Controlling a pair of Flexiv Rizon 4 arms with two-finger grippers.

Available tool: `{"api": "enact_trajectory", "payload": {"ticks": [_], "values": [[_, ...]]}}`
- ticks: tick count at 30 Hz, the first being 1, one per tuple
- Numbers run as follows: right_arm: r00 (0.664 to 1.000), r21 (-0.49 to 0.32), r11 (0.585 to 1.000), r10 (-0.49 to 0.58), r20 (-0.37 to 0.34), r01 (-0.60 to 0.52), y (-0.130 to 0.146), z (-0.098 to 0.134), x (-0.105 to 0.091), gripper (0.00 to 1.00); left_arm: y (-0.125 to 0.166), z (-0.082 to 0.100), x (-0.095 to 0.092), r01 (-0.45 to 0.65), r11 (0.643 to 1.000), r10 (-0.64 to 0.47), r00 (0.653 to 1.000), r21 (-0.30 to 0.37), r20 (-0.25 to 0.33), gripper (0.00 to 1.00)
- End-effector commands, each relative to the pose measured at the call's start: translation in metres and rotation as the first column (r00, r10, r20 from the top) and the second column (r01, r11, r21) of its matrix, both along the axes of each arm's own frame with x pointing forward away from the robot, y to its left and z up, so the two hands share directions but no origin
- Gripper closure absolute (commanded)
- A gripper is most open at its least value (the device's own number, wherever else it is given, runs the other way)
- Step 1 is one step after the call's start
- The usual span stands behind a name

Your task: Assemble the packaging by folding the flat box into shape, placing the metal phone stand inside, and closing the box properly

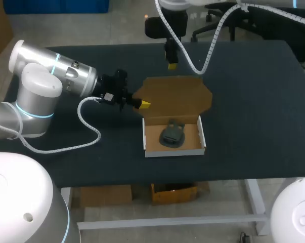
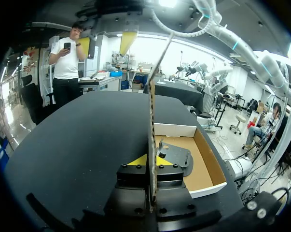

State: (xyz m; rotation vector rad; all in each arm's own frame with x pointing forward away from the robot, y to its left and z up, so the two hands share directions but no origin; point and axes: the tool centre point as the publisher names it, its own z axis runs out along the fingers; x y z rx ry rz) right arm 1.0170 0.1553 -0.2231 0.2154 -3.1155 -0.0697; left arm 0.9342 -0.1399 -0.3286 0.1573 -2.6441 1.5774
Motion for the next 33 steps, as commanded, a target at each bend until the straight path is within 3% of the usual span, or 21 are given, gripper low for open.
{"api": "enact_trajectory", "payload": {"ticks": [1, 33], "values": [[1.000, 0.006, 1.000, 0.000, 0.016, 0.000, -0.001, -0.003, -0.013, 0.51, 0.000, -0.002, 0.000, 0.002, 1.000, -0.002, 1.000, -0.001, 0.000, 1.00], [1.000, -0.016, 1.000, -0.011, 0.010, 0.011, -0.006, -0.012, -0.060, 0.50, 0.000, -0.002, 0.000, 0.002, 1.000, -0.002, 1.000, -0.001, 0.000, 1.00]]}}
